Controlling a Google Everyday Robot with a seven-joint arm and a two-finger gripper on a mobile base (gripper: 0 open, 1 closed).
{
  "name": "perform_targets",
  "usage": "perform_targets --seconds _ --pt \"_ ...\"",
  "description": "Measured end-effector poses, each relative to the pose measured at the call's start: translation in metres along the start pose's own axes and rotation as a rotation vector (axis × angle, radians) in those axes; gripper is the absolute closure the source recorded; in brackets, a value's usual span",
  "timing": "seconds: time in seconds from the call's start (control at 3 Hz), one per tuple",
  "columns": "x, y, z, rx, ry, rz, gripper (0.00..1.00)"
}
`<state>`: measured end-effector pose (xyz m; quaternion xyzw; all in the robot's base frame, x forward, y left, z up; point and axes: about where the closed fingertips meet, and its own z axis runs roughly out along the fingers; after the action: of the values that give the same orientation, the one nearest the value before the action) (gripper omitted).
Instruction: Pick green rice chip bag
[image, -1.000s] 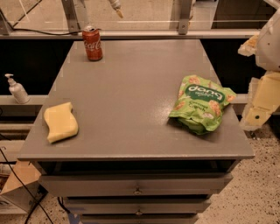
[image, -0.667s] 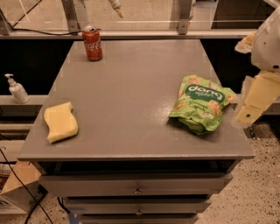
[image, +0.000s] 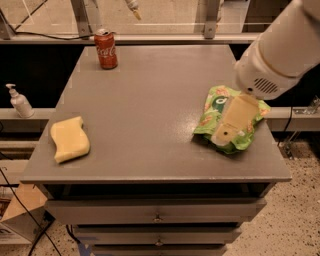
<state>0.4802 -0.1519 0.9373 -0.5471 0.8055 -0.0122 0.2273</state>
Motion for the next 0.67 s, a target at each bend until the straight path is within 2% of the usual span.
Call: perform_targets --seconds 0.33,0.67 --pt "0.004 -0.002 -0.004 0.009 0.028 0.019 0.0" --pt "0.022 -0.008 0.014 -0.005 0.069 0.053 0.0"
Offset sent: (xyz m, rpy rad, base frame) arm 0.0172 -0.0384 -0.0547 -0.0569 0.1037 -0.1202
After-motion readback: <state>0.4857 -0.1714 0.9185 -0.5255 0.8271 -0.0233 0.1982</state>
